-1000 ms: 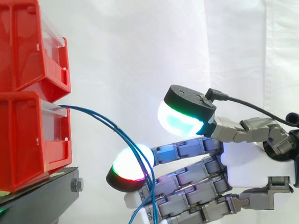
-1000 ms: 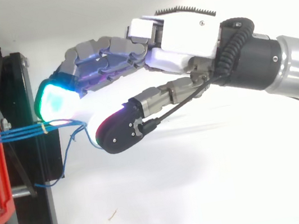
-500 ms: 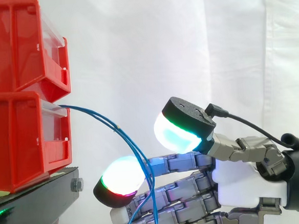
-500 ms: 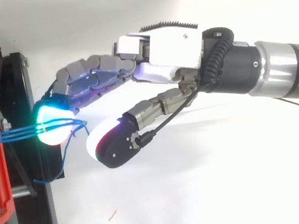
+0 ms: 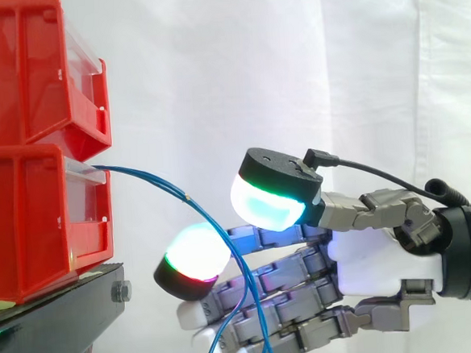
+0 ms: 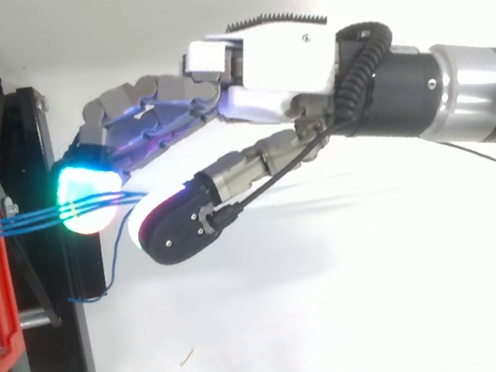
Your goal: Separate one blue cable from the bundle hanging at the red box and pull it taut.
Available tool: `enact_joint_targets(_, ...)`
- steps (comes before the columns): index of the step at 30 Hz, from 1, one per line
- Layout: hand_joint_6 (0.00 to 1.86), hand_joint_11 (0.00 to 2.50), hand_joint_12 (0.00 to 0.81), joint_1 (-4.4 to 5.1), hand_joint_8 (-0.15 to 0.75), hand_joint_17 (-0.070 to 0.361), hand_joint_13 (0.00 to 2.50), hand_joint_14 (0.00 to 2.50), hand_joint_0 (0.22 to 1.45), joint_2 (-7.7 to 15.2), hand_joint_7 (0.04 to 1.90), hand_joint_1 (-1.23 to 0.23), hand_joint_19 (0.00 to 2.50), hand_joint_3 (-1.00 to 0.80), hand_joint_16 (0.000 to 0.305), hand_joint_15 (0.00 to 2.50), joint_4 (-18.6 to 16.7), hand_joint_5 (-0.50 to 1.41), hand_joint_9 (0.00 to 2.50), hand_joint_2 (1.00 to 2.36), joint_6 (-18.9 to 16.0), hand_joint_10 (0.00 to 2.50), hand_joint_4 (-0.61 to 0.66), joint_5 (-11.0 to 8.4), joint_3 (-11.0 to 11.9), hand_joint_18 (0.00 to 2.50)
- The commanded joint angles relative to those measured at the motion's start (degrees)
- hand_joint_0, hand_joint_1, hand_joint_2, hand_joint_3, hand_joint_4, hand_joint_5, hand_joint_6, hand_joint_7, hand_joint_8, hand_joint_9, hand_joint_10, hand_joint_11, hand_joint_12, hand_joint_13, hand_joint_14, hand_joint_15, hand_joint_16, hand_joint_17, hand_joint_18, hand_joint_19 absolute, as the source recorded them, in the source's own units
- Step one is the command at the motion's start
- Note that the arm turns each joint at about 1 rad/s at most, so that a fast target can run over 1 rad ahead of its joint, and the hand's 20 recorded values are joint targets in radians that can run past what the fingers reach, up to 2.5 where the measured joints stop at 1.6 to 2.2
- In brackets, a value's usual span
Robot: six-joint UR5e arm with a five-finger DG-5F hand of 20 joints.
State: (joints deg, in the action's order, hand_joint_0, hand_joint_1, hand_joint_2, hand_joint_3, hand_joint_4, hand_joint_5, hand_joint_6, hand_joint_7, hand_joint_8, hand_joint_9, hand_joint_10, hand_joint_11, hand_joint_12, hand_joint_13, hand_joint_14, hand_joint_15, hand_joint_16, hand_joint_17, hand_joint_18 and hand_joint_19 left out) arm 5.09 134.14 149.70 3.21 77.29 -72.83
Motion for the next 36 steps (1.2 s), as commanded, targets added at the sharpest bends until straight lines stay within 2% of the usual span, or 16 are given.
enact_joint_targets(1, 0.5, 0.53, 0.325, -0.69, 0.272, 0.086, 0.65, 0.01, 0.62, -1.07, 1.04, -0.65, 0.18, -0.38, 0.038, 0.3, 4.46, -0.15, 0.58, 1.01, 0.22, 0.02, 0.27, 0.58, 0.15, 0.58)
enact_joint_targets(6, 0.5, 0.52, 0.326, -0.96, 0.274, 0.087, 0.65, 0.01, 0.63, -1.51, 1.08, -0.65, 0.19, -0.37, 0.038, 0.31, 5.61, -0.15, 0.58, 1.01, 0.92, 0.02, 0.27, 1.02, 0.15, 0.58)
enact_joint_targets(11, 0.5, 0.53, 0.327, -0.87, 0.272, 0.087, 0.65, 0.01, 0.63, -1.6, 1.13, -0.65, 0.19, -0.27, 0.039, 0.31, 5.61, -0.14, 0.58, 1.02, 1.01, 0.02, 0.26, 0.84, 0.24, 0.58)
enact_joint_targets(17, 0.5, 0.55, 0.326, -0.96, 0.271, 0.087, 0.66, 0.01, 0.63, -2.22, 1.17, -0.65, 0.19, -0.3, 0.039, 0.31, 7.1, -0.14, 0.58, 1.01, 1.18, 0.02, 0.25, 0.93, 2.34, 0.59)
enact_joint_targets(19, 0.5, 0.55, 0.326, -0.61, 0.271, 0.087, 0.66, 0.01, 0.63, -3.54, 1.2, -0.65, 0.19, -0.3, 0.039, 0.32, 9.03, -0.14, 0.59, 1.01, 2.85, 0.02, 0.25, 0.67, 2.78, 0.59)
enact_joint_targets(27, 0.5, 0.56, 0.326, -0.26, 0.273, 0.087, 0.66, 0.01, 0.63, -4.06, 1.33, -0.64, 0.2, -0.33, 0.039, 0.32, 10.35, -0.13, 0.59, 1.01, 3.82, 0.02, 0.23, 0.49, 2.78, 0.6)
enact_joint_targets(31, 0.54, 0.57, 0.326, -0.17, 0.274, 0.087, 0.67, 0.01, 0.63, -4.06, 1.31, -0.66, 0.2, -0.34, 0.039, 0.32, 10.35, -0.15, 0.59, 1.01, 3.65, 0.02, 0.22, 0.49, 2.78, 0.61)
enact_joint_targets(36, 0.62, 0.58, 0.328, -0.08, 0.273, 0.087, 0.68, 0.01, 0.61, -4.06, 1.19, -0.68, 0.2, -0.41, 0.039, 0.33, 10.35, -0.17, 0.59, 1.01, 3.56, 0.02, 0.22, 0.49, 2.78, 0.62)
